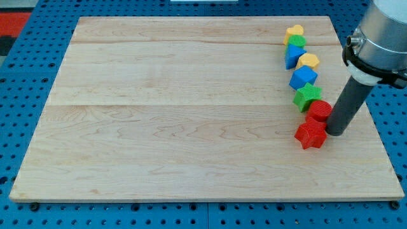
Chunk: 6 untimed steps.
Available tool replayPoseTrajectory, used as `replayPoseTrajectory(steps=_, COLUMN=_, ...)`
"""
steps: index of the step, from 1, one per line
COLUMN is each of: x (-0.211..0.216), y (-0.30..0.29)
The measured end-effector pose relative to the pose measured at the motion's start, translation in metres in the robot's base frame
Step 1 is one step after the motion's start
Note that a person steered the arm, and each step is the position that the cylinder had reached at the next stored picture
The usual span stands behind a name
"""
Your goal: Move green star to the left side
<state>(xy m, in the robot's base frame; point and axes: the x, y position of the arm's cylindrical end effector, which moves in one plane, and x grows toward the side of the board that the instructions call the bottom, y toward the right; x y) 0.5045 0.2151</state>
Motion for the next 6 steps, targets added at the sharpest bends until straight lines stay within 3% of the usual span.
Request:
replayPoseTrajectory(steps=3, x=-0.063, y=0.048)
replayPoseTrajectory(steps=6, x=-0.065, y=-0.077)
